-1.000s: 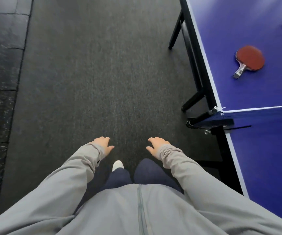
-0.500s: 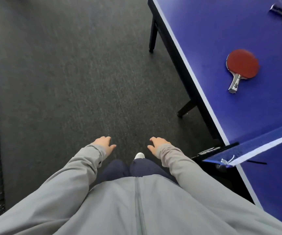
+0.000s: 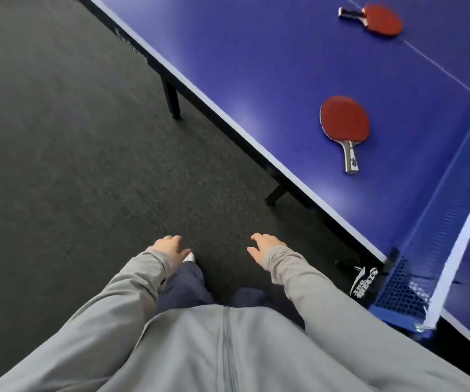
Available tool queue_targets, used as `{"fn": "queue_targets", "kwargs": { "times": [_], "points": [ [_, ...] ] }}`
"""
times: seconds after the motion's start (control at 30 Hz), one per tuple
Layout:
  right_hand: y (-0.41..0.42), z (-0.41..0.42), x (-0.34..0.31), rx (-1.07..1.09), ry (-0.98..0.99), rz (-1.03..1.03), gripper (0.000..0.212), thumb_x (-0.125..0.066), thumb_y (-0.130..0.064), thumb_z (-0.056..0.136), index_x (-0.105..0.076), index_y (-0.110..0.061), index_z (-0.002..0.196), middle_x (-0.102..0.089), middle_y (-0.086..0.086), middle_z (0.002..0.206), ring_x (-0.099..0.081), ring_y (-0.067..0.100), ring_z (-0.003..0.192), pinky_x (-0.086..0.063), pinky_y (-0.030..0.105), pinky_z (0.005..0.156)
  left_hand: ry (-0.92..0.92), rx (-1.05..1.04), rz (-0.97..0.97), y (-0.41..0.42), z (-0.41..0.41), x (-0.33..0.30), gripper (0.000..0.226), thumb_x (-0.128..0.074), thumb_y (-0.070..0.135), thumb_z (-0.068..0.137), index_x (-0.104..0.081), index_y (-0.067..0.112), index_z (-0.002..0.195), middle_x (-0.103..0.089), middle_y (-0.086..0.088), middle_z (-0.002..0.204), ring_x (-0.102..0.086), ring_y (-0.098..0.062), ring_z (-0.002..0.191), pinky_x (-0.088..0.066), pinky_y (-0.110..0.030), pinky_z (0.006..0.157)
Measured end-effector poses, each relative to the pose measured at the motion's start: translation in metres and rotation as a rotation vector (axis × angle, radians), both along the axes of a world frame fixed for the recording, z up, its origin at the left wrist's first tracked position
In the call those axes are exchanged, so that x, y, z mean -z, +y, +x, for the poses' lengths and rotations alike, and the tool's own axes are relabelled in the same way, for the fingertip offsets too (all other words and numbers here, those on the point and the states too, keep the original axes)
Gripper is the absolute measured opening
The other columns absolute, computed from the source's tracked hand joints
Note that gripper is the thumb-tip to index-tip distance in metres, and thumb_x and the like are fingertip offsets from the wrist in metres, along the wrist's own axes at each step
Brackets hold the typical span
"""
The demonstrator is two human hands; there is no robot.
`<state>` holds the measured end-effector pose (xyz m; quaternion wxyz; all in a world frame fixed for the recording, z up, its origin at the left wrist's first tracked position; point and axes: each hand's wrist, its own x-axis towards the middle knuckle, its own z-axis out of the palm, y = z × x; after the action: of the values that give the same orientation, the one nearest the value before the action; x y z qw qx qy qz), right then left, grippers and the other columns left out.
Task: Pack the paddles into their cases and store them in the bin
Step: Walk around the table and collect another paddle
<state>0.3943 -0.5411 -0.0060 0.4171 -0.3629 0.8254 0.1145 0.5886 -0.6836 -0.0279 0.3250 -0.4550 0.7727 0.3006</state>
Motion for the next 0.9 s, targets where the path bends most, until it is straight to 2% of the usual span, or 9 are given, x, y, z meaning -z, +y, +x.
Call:
{"fn": "queue_targets", "kwargs": {
  "times": [0.23, 0.5, 0.73, 0.9],
  "points": [
    [-0.056, -0.017, -0.02, 0.202, 0.043, -0.136, 0.043, -0.039, -0.037, 0.096, -0.038, -0.018, 0.134, -0.049, 0.006, 0.133, -0.045, 0.025, 0.125, -0.037, 0.04, 0.104, 0.141, 0.201, -0.086, -0.097, -0.062, -0.02, 0.054, -0.044, 0.042, 0.094, -0.038, 0.013, 0.139, -0.044, -0.011, 0.139, -0.042, -0.03, 0.128, -0.036, -0.038, 0.105],
    [-0.074, -0.083, -0.035, 0.461, 0.19, -0.422, 0.042, -0.045, -0.032, 0.094, -0.043, -0.014, 0.131, -0.052, 0.006, 0.129, -0.045, 0.024, 0.123, -0.037, 0.039, 0.103, 0.335, 0.403, -0.141, -0.128, -0.178, -0.045, 0.05, -0.046, 0.039, 0.094, -0.041, 0.013, 0.137, -0.045, -0.01, 0.138, -0.043, -0.03, 0.127, -0.036, -0.04, 0.105],
    [-0.054, -0.193, -0.03, 0.743, 0.434, -0.591, 0.044, -0.053, -0.026, 0.091, -0.044, -0.009, 0.13, -0.052, 0.011, 0.128, -0.043, 0.027, 0.123, -0.037, 0.041, 0.098, 0.519, 0.358, -0.129, -0.134, -0.271, -0.05, 0.046, -0.049, 0.031, 0.094, -0.044, 0.009, 0.135, -0.05, -0.009, 0.133, -0.05, -0.027, 0.119, -0.039, -0.037, 0.101],
    [-0.031, -0.259, -0.014, 0.858, 0.575, -0.522, 0.049, -0.058, -0.029, 0.086, -0.045, -0.008, 0.128, -0.049, 0.013, 0.129, -0.042, 0.031, 0.12, -0.037, 0.042, 0.093, 0.602, 0.3, -0.12, -0.135, -0.331, -0.051, 0.041, -0.052, 0.027, 0.094, -0.049, 0.01, 0.131, -0.057, -0.008, 0.123, -0.057, -0.022, 0.109, -0.044, -0.033, 0.092]
  ]
}}
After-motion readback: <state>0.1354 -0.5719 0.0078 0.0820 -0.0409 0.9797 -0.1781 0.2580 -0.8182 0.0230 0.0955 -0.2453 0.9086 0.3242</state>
